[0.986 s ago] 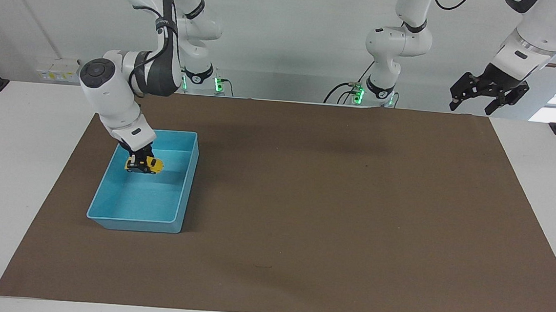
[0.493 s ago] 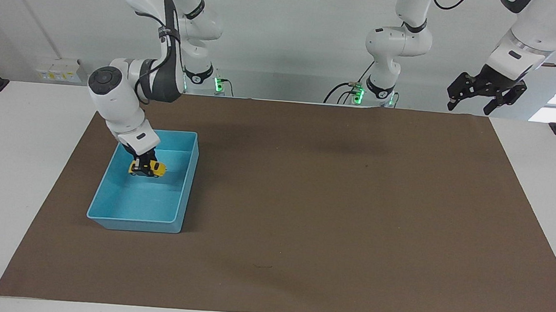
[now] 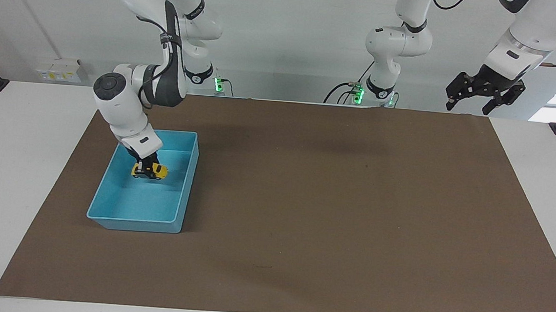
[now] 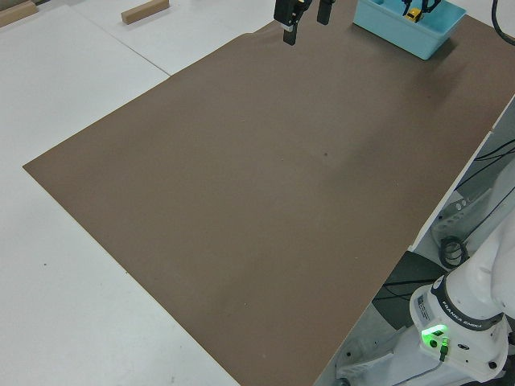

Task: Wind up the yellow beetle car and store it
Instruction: 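Lower the car onto the box floor and open the right gripper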

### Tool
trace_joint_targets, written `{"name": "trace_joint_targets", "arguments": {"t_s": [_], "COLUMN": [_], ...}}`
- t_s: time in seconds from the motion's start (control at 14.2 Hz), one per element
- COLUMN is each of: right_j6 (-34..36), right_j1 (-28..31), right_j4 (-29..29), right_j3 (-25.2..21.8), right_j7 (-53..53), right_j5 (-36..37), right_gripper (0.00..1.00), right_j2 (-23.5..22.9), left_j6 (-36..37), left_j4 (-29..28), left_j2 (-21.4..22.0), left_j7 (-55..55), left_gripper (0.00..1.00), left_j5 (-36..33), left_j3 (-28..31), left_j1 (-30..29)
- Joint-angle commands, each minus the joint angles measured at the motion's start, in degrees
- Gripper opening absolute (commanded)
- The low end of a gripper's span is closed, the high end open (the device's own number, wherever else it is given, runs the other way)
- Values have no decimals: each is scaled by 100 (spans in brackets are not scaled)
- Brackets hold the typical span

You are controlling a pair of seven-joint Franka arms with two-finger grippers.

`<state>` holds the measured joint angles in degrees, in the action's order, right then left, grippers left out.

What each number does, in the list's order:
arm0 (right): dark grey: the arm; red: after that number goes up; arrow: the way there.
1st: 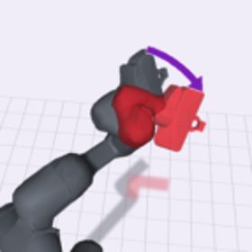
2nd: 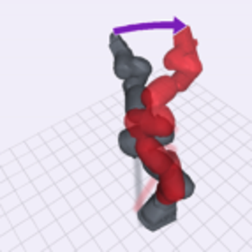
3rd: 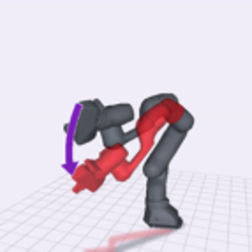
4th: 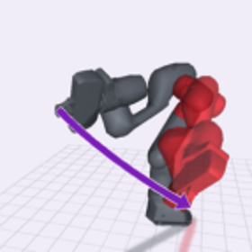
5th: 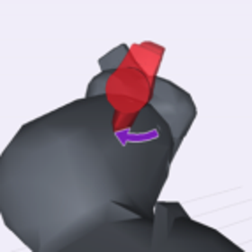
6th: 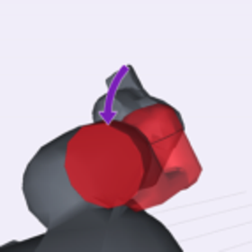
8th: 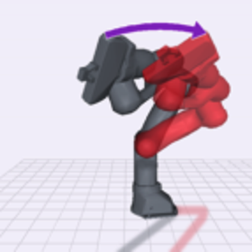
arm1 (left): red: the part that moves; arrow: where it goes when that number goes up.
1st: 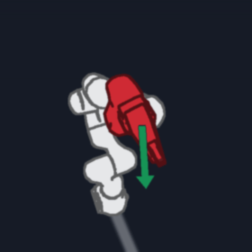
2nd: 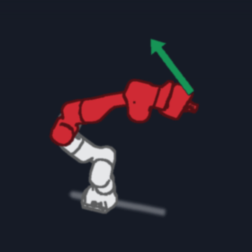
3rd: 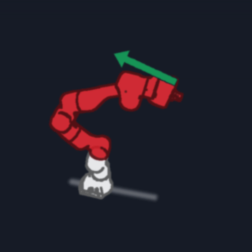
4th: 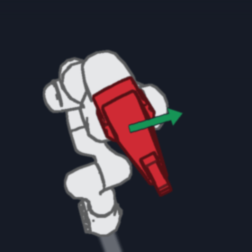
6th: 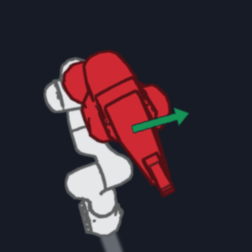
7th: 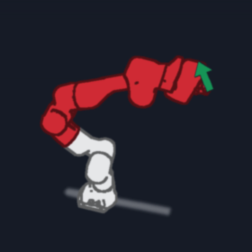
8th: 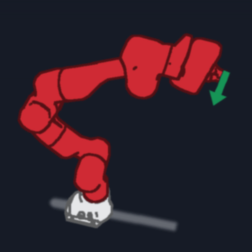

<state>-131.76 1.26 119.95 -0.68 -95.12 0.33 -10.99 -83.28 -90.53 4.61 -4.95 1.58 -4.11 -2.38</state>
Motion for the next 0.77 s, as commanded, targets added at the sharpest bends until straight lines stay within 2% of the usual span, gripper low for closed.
{"name": "trace_joint_targets", "arguments": {"t_s": [0.0,0.42,0.63,0.7], "right_j6": [-271,-525,-535,-500], "right_j1": [85,94,85,76], "right_j4": [107,160,169,117], "right_j3": [42,42,50,50], "right_j7": [-165,-174,-148,-139], "right_j5": [2,2,2,11], "right_gripper": [5,5,15,36], "right_j2": [-148,-341,-377,-395], "left_j6": [14,14,14,14], "left_j4": [-123,-132,-132,-132], "left_j2": [137,137,146,146], "left_j7": [21,12,12,12], "left_gripper": [100,100,100,100], "left_j5": [44,35,35,35], "left_j3": [42,104,104,112], "left_j1": [53,-61,-61,-70]}}
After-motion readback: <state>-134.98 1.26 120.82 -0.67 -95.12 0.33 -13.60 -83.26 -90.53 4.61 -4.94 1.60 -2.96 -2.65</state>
